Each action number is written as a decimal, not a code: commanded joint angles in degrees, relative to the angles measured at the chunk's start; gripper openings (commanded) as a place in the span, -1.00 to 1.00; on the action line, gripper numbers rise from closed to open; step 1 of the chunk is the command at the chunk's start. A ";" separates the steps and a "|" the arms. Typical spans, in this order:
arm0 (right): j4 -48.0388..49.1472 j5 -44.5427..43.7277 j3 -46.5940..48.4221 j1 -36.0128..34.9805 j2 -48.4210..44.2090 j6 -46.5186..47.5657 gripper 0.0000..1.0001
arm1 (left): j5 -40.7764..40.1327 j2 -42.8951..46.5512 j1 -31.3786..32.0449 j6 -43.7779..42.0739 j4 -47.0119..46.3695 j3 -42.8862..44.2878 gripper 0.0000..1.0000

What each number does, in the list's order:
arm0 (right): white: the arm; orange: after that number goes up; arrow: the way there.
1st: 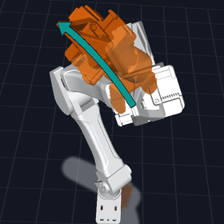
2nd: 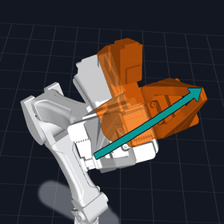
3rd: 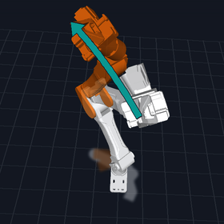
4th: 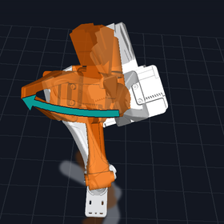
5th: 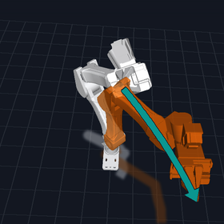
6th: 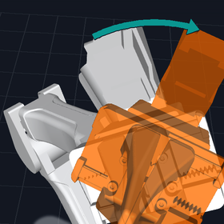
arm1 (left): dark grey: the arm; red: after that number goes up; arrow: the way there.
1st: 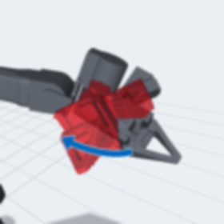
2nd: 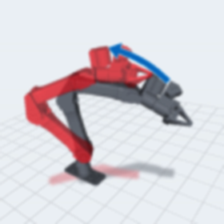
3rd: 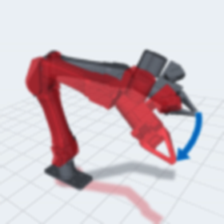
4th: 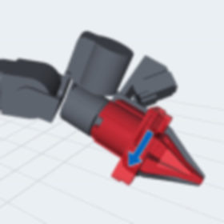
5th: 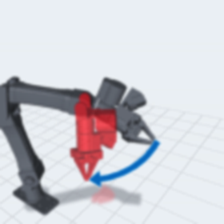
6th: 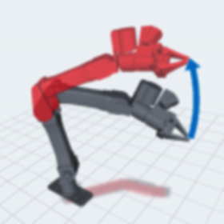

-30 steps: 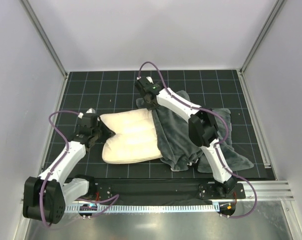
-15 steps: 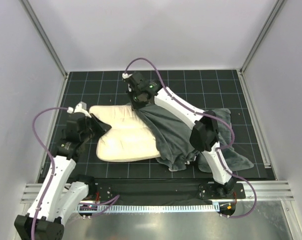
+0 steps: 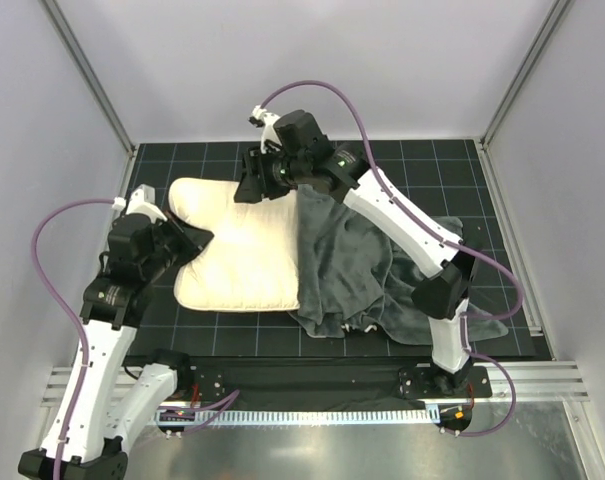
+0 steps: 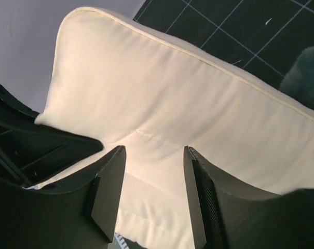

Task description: Put the pillow into the pillowcase

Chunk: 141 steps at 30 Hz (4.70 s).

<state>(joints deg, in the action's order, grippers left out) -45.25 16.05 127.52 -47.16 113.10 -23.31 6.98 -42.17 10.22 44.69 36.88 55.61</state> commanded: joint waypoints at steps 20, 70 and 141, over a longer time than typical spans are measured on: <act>18.02 -51.15 -67.40 -32.90 -39.72 -7.88 0.43 | -6.11 -0.37 0.24 0.31 5.83 5.21 -0.99; 2.20 -50.78 -8.91 -44.17 -9.04 8.01 -0.92 | 5.14 -10.03 0.42 0.22 10.67 19.80 -1.00; 9.06 -8.24 -0.27 -8.75 -6.66 -8.15 -0.92 | 12.62 -6.08 2.97 6.11 3.09 15.03 -0.99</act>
<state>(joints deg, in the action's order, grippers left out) -45.01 -0.30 118.28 -54.87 108.20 -30.46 10.72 -48.69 11.64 47.40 44.97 64.05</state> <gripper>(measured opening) 0.072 0.081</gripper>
